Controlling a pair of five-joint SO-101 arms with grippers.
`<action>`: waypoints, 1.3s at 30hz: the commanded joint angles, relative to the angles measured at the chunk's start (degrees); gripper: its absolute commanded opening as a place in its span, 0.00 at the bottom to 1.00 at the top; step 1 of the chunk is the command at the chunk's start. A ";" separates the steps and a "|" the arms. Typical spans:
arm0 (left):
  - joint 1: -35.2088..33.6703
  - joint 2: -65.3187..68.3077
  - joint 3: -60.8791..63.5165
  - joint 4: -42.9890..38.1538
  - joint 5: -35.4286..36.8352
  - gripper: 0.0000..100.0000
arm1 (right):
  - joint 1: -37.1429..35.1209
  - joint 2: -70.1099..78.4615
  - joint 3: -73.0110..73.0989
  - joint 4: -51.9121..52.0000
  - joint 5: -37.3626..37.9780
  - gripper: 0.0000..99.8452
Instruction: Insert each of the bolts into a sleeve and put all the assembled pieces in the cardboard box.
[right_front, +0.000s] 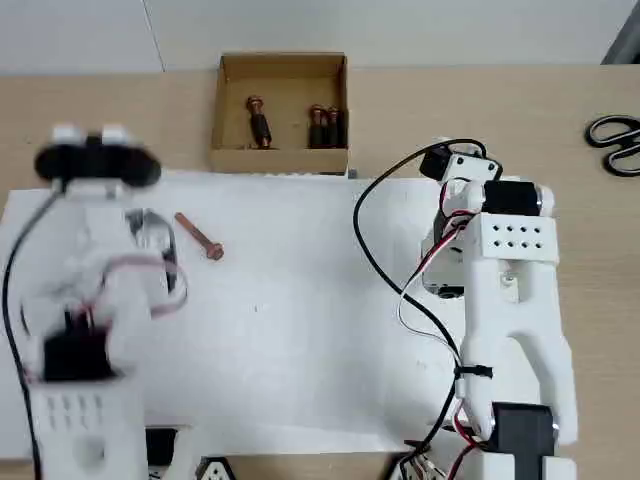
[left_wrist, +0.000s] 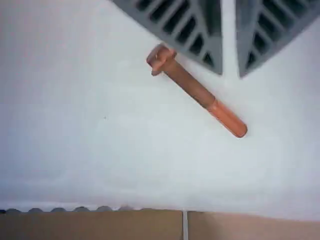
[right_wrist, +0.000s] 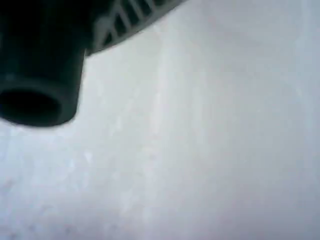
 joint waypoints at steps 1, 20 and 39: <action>0.18 14.59 -14.29 2.99 -0.09 0.01 | 0.66 -2.68 -0.53 0.31 -0.62 0.00; 4.31 42.81 -26.95 13.10 -58.11 0.01 | 0.31 -2.68 -0.53 -1.19 -0.26 0.00; 4.40 44.92 -22.11 9.93 -103.91 0.01 | 0.22 -2.68 -0.53 -1.98 -0.44 0.00</action>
